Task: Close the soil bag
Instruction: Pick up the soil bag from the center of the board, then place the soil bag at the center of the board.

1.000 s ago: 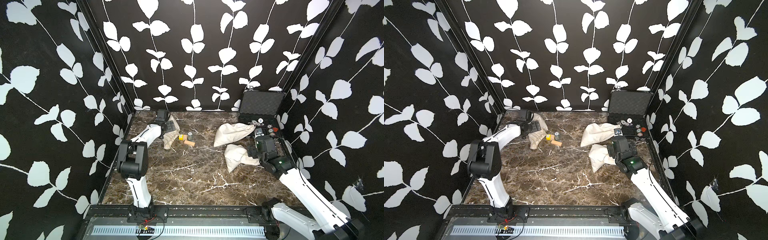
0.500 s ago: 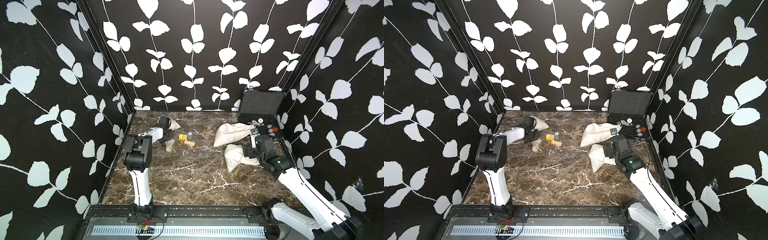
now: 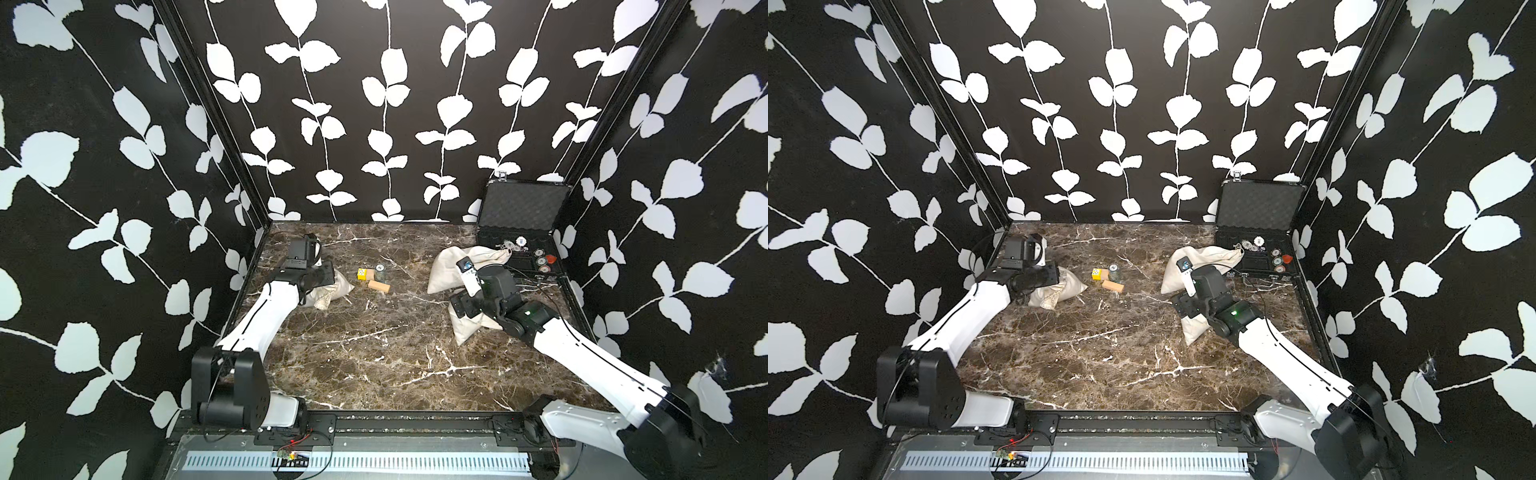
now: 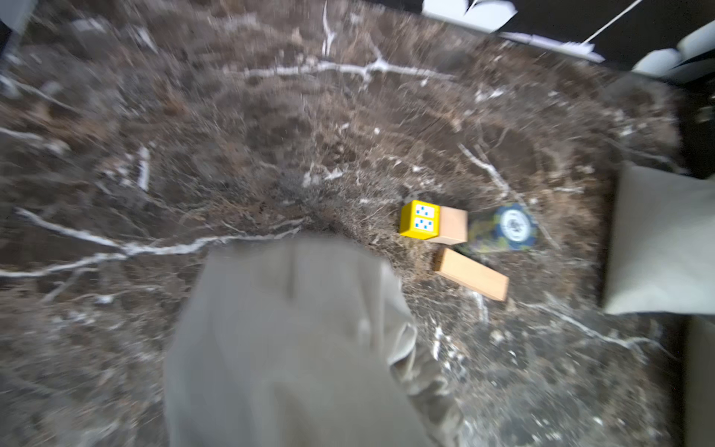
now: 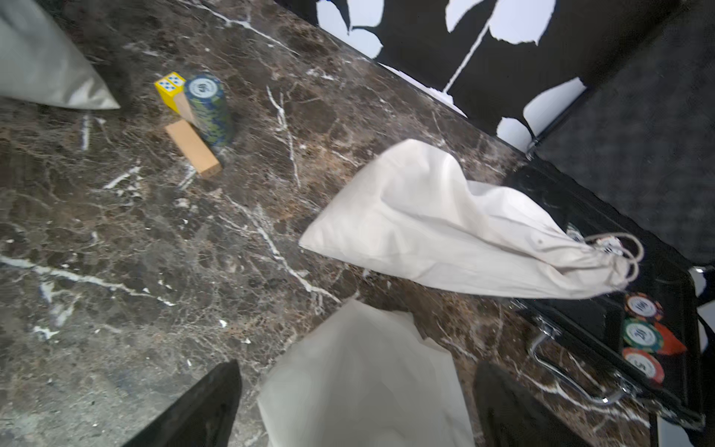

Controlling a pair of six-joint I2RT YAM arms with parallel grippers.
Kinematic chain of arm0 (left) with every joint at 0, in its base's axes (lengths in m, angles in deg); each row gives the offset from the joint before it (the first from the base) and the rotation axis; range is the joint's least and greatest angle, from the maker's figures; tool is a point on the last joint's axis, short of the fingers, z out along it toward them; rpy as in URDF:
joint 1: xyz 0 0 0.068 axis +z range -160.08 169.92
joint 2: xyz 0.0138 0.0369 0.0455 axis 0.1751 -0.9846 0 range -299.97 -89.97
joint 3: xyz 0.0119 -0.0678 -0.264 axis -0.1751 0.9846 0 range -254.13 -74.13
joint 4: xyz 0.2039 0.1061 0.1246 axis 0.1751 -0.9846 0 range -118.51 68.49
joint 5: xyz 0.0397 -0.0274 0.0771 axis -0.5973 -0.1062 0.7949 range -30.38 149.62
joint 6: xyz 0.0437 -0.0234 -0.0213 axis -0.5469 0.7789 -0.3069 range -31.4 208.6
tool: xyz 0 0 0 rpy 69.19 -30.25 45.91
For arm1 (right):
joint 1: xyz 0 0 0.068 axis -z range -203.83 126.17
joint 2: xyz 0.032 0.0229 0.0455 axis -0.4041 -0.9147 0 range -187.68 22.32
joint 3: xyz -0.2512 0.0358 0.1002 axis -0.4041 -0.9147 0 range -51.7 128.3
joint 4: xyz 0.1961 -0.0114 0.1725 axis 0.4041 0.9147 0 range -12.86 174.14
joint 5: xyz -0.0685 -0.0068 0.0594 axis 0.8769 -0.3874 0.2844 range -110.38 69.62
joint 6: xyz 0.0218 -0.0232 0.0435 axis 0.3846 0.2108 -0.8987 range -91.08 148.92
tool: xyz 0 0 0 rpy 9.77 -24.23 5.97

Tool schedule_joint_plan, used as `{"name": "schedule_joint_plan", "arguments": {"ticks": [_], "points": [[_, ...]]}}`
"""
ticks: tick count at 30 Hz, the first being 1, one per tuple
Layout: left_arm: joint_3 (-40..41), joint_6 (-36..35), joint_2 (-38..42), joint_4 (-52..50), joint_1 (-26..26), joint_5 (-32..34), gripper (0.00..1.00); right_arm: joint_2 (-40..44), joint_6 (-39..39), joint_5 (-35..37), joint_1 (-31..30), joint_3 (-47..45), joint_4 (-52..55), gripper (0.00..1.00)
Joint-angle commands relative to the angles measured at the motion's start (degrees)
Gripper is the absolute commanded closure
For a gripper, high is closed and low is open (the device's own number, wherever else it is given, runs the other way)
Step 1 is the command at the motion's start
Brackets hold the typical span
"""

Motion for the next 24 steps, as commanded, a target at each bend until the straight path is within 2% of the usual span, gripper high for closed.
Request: {"name": "schedule_joint_plan", "arguments": {"ticks": [1,3,5,9,12,14,20,24], "points": [[-6.58,-5.75,6.87,-0.48,-0.35,-4.06,1.00,0.78,1.17,-1.48,-1.67,1.37,-3.26,0.04],[-7.75,-5.49,8.18,-0.11,-0.81,-11.67,1.00,1.67,1.24,-2.19,-2.36,0.66,-3.81,0.04],[-8.44,-6.01,8.95,0.20,-3.98,-17.12,1.00,2.77,1.07,-2.97,-2.95,-0.03,-4.39,0.03],[-9.25,-10.72,7.93,-1.57,-15.82,-16.33,1.00,5.35,0.78,-6.96,-3.36,-1.11,-5.72,0.03],[-8.43,-10.64,4.66,0.68,-21.96,-19.02,1.00,7.20,0.43,-9.20,-3.46,-1.66,-6.43,0.03],[-7.96,-10.55,1.88,4.05,-25.50,-17.79,1.00,8.05,0.12,-9.50,-3.47,-1.89,-6.18,0.03],[-9.06,-8.39,-10.81,17.68,-28.91,-21.19,1.00,8.33,0.11,-11.31,-3.39,-2.85,-5.76,0.05],[-9.02,-6.75,-17.09,22.96,-29.03,-20.73,1.00,6.00,-0.29,-12.24,-3.45,-3.40,-5.42,0.15]]}}
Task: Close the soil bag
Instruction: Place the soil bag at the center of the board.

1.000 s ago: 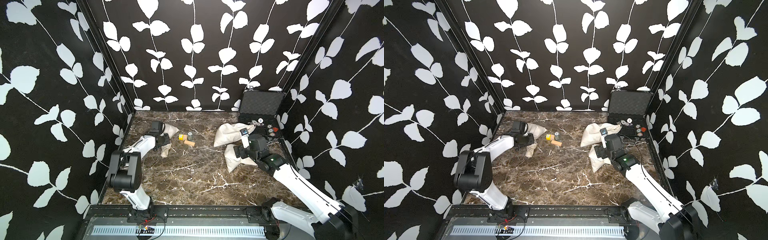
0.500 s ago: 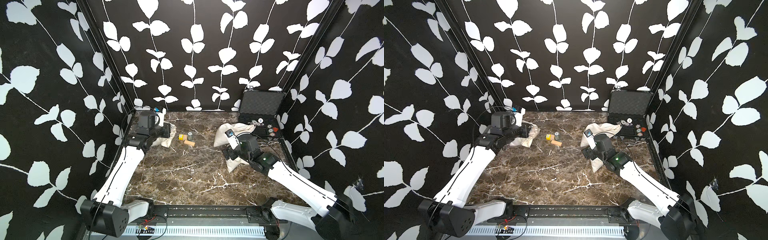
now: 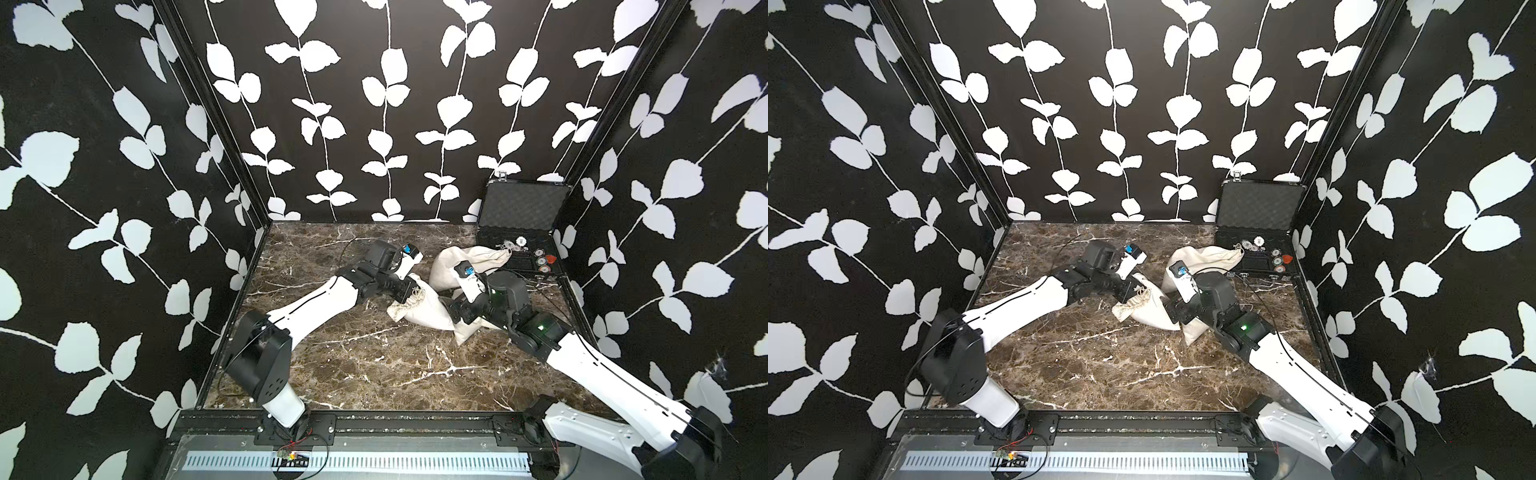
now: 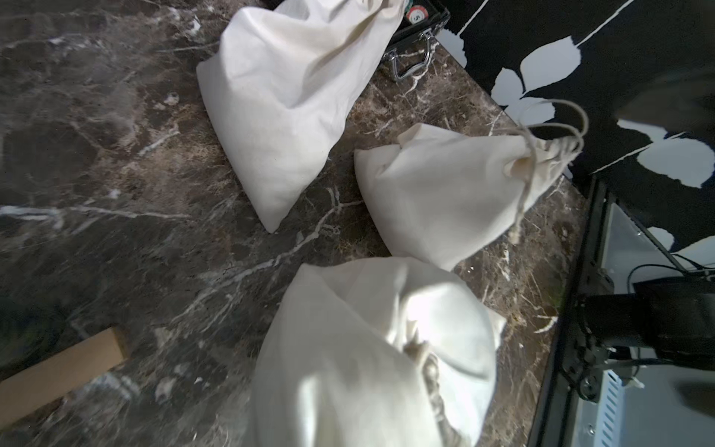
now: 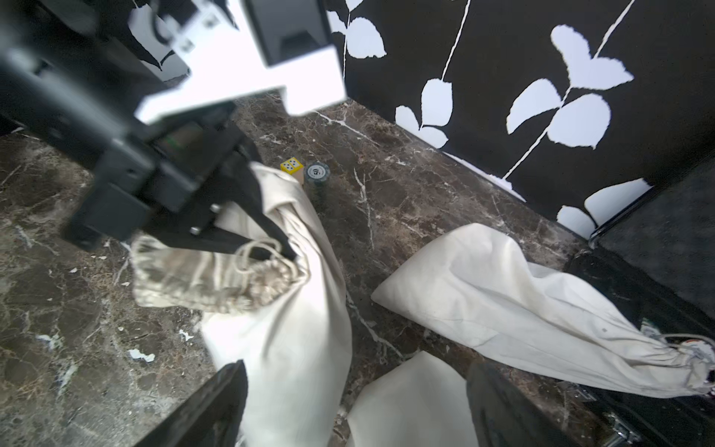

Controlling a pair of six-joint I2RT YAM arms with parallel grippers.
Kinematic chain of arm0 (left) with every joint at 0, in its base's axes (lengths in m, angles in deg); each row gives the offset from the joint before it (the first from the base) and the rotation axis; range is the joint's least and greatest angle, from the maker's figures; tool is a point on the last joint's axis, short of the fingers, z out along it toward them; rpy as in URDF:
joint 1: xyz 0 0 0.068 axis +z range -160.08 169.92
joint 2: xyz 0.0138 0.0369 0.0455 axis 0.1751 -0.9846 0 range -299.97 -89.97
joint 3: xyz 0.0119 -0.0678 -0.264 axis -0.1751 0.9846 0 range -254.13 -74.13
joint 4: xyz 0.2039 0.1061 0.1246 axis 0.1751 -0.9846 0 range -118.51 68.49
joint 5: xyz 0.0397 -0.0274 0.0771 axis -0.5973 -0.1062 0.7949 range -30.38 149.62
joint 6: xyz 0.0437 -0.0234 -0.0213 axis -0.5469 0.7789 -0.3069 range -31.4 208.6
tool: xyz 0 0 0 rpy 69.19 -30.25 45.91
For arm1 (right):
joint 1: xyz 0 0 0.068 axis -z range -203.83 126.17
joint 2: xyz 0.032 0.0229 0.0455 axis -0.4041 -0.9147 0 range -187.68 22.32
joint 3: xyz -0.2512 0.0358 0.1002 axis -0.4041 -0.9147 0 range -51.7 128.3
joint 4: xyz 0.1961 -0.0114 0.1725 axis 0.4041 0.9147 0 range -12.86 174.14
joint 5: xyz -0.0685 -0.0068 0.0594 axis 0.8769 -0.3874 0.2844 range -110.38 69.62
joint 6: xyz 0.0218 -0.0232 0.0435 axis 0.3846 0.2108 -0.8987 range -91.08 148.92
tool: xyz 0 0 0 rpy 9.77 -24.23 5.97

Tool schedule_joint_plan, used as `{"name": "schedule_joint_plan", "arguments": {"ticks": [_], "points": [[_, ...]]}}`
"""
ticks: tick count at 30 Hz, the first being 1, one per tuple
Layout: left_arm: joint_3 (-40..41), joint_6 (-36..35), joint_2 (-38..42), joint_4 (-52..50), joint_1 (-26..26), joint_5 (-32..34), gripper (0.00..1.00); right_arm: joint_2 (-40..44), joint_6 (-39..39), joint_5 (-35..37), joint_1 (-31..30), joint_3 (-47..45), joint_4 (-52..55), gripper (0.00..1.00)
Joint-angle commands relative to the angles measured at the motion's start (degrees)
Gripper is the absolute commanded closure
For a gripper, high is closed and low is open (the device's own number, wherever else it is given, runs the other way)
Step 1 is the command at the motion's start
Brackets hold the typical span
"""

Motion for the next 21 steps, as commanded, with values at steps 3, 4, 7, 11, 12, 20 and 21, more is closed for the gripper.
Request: {"name": "schedule_joint_plan", "arguments": {"ticks": [3,4,7,11,12,20,21], "points": [[-0.92,2.43,-1.30,13.64,0.73,-1.31,1.00,-4.02,-1.87,-3.89,-0.37,-0.50,-1.23,0.27],[-0.77,2.47,-1.42,14.02,0.73,-1.72,1.00,-4.82,-2.34,-5.15,-0.42,-0.26,-1.44,0.30],[-0.35,2.39,-1.28,14.17,0.79,-2.10,1.00,-7.73,-3.44,-7.18,-0.41,0.07,-3.56,0.36],[-0.03,2.47,-1.55,14.09,0.78,-2.70,1.00,-11.10,-4.27,-7.91,-0.47,1.40,-5.80,0.42],[0.03,2.51,-1.69,14.09,0.74,-2.85,1.00,-11.74,-4.37,-7.92,-0.46,1.77,-6.80,0.43],[-0.01,3.42,-2.54,14.72,0.83,-3.81,1.00,-16.73,-6.04,-7.29,-0.39,3.63,-14.50,0.44],[0.02,3.46,-2.64,14.85,0.72,-4.07,1.00,-17.79,-6.03,-7.17,-0.45,4.22,-14.84,0.44]]}}
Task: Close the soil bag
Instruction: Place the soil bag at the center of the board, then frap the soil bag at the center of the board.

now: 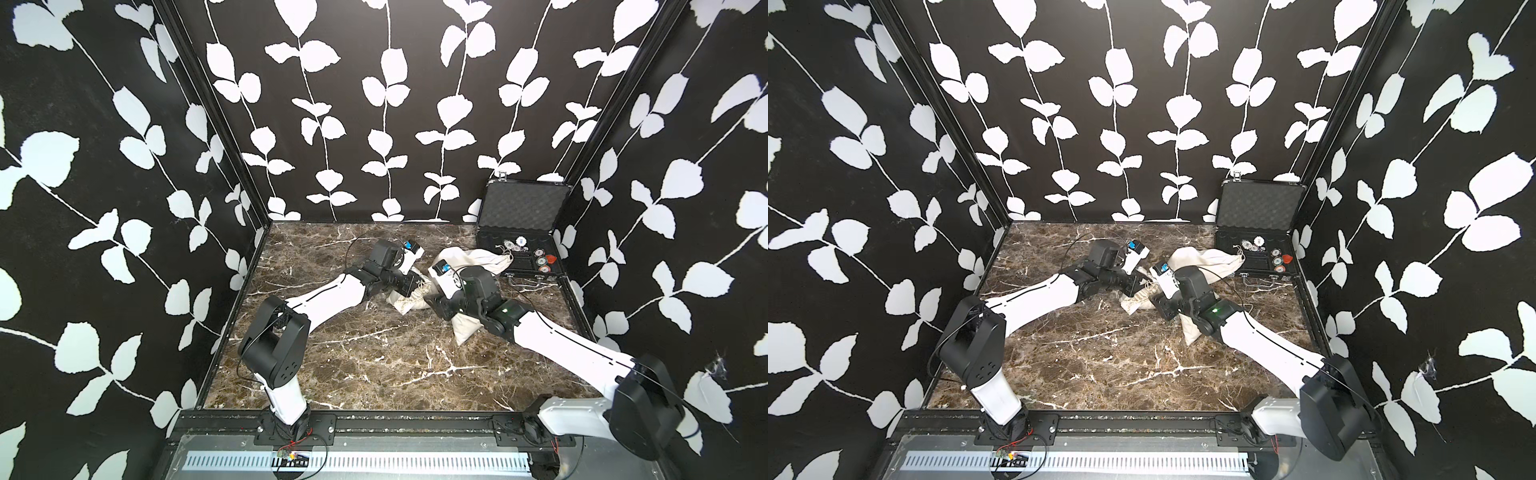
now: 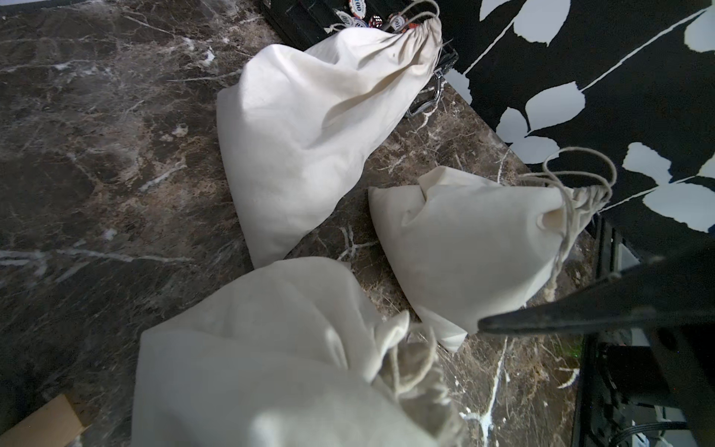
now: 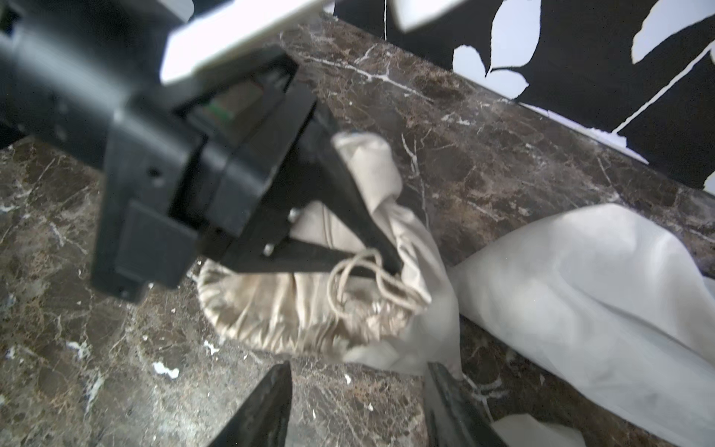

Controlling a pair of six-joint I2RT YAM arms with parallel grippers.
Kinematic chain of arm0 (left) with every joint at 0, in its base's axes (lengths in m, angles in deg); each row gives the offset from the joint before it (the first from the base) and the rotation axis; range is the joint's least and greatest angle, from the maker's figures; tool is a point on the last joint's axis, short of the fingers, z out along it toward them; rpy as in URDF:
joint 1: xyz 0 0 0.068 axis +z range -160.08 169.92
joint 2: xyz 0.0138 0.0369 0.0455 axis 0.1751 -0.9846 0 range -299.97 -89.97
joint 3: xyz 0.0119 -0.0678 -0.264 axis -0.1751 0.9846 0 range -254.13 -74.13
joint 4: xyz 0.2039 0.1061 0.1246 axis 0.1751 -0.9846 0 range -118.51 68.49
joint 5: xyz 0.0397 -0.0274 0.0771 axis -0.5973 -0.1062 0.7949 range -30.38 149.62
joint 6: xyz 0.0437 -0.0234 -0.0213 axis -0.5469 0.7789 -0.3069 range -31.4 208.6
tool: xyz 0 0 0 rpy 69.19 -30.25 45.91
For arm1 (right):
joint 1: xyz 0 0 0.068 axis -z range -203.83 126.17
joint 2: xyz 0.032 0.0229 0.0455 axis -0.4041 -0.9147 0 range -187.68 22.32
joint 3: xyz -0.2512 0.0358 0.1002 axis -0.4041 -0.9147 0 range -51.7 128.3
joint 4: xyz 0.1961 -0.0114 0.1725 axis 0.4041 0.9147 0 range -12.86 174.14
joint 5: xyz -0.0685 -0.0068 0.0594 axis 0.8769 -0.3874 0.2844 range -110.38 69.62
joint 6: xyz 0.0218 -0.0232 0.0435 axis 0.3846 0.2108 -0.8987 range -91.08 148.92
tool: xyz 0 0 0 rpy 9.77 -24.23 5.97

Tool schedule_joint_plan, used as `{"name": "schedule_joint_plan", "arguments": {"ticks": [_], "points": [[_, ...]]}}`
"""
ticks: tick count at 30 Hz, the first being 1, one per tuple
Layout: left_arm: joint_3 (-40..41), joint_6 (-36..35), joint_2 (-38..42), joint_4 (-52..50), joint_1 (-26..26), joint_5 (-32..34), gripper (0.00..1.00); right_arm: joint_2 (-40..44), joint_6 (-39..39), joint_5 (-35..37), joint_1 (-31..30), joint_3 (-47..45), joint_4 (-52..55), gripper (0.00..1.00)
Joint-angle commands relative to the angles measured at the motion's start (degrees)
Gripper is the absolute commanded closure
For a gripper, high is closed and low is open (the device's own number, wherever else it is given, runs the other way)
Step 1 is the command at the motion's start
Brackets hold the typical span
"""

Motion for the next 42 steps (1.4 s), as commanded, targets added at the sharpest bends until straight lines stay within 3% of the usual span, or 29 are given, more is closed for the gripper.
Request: {"name": "schedule_joint_plan", "arguments": {"ticks": [1,7,12,15,22,28,32,39,42], "points": [[0.00,0.35,1.16,5.69,-0.16,-2.20,1.00,-2.52,-1.08,-0.37,-0.35,2.81,-5.33,0.44],[0.66,0.96,1.46,6.55,-0.11,-2.71,1.00,-6.84,-0.55,1.42,-0.37,3.68,-7.46,0.52],[0.81,1.08,1.71,6.41,-0.16,-2.94,0.99,-8.14,0.58,2.95,-0.37,2.54,-8.65,0.82],[0.83,0.61,1.71,5.08,-0.10,-1.30,0.91,-6.40,0.32,3.36,-0.37,1.91,-9.58,0.99],[3.71,4.20,3.59,3.84,0.77,10.04,0.66,1.70,1.87,3.21,-0.39,0.86,-10.36,1.00],[7.89,9.46,5.49,5.57,4.13,10.18,0.60,6.89,2.42,2.87,-0.26,0.04,-14.01,1.00],[8.85,7.23,9.28,2.53,4.30,12.70,0.57,7.81,2.53,2.38,-0.23,1.35,-15.97,1.00],[14.31,-0.67,24.39,5.37,2.73,19.26,0.33,4.80,0.10,-1.06,-0.29,5.72,-15.04,1.00],[17.01,-1.45,29.60,10.63,1.50,17.85,0.28,3.40,0.17,-4.14,-0.35,5.72,-15.65,1.00]]}}
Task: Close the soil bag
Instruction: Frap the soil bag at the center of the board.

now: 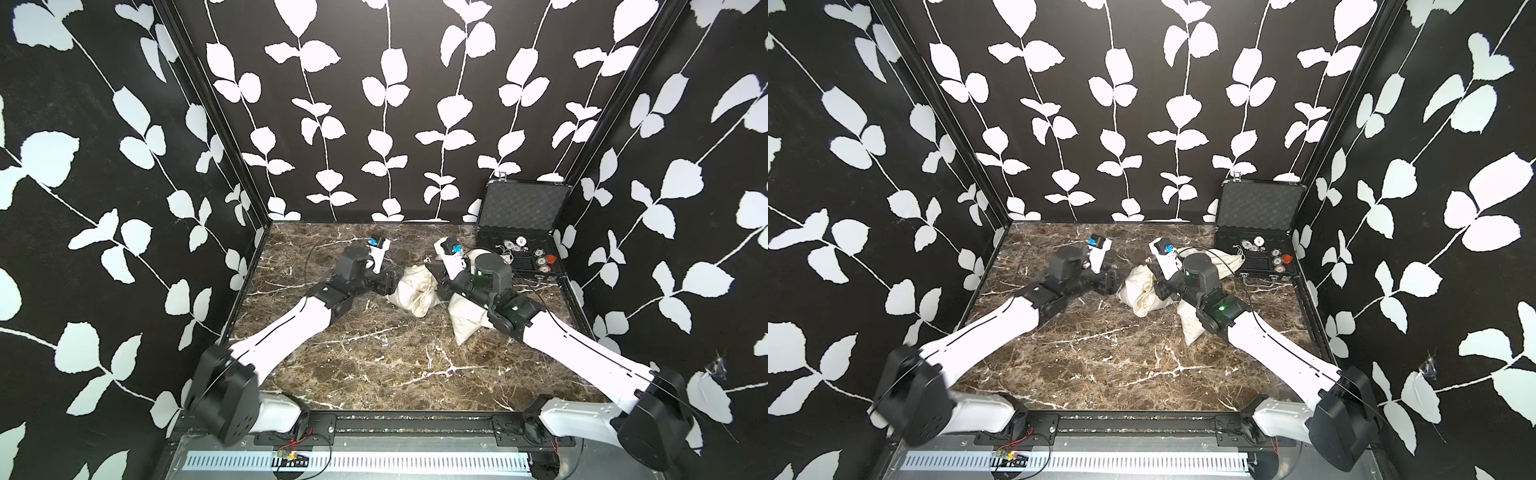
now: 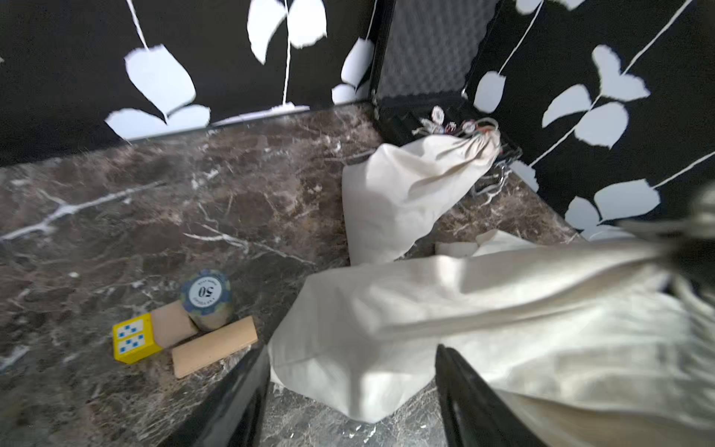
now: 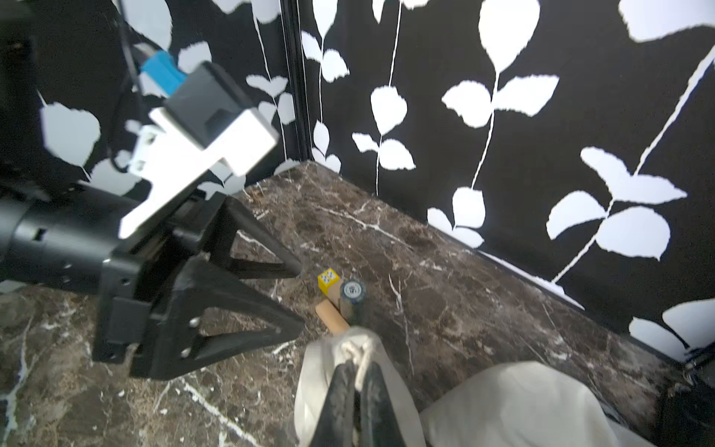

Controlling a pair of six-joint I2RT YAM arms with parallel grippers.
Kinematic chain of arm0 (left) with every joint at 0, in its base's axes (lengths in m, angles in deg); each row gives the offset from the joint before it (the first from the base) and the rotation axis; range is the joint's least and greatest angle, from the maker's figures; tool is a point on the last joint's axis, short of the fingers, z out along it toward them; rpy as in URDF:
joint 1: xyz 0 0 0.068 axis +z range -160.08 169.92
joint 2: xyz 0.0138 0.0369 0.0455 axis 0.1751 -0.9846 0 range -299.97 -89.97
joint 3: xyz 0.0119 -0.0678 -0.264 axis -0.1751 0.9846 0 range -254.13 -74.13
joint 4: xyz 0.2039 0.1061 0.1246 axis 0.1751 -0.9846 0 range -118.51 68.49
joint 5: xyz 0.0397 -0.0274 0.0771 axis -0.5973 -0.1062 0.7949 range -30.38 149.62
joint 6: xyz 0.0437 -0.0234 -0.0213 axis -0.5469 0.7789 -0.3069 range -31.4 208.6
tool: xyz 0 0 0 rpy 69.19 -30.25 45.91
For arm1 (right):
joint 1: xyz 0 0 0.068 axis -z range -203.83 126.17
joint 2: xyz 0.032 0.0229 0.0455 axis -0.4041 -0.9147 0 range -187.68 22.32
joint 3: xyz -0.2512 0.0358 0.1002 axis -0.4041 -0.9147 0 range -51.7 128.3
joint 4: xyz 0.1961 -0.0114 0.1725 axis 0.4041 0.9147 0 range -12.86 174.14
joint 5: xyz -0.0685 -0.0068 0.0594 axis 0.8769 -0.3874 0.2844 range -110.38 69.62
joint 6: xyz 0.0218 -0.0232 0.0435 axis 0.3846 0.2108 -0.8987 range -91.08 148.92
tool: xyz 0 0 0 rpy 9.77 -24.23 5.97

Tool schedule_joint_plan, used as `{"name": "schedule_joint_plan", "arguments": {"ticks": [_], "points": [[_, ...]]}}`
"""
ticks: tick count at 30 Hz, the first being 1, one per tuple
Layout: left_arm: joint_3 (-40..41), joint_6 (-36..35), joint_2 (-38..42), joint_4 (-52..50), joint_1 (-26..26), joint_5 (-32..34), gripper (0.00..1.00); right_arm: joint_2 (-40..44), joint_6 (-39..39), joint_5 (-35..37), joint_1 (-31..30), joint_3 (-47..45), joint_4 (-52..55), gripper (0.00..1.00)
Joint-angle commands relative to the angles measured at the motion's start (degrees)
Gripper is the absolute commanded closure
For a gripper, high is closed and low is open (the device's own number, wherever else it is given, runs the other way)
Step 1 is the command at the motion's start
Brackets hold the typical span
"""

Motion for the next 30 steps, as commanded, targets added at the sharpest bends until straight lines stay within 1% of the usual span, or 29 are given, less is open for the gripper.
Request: {"name": "schedule_joint_plan", "arguments": {"ticks": [1,4,7,9,11,14,17,21,25,30], "points": [[2.03,-2.56,4.79,6.33,-1.07,0.25,0.29,-1.40,-0.42,-3.81,0.05,0.86,-3.87,1.00],[-0.89,1.17,3.93,6.90,-1.10,-3.94,0.36,-2.11,0.66,-4.72,0.05,0.45,-4.91,1.00],[-3.80,6.67,0.74,9.46,-1.13,-8.72,0.40,-2.91,1.57,-4.98,0.03,0.05,-6.26,1.00],[-4.52,10.36,-1.30,12.01,-1.33,-10.23,0.43,-3.38,1.69,-6.41,0.05,-0.32,-7.95,1.00],[-5.28,12.97,-3.27,13.64,-1.29,-11.10,0.48,-3.84,1.70,-7.65,0.04,-0.85,-9.72,1.00],[-7.33,15.42,-5.71,14.91,-1.75,-13.59,0.51,-4.59,1.87,-8.63,0.04,-0.78,-10.14,1.00],[-8.19,16.97,-7.08,15.54,-2.08,-14.45,0.57,-4.84,1.88,-8.43,0.03,-0.86,-10.25,1.00],[-7.11,19.40,-7.46,18.16,-2.37,-15.60,0.63,-4.57,2.04,-7.13,0.06,-1.43,-11.19,1.00],[-6.72,20.91,-8.22,18.80,-2.82,-16.69,0.71,-5.03,2.18,-7.08,0.13,-1.13,-11.53,1.00],[-6.04,22.23,-8.42,19.59,-3.20,-17.26,0.72,-5.77,1.91,-5.71,0.06,-1.51,-13.28,1.00]]}}
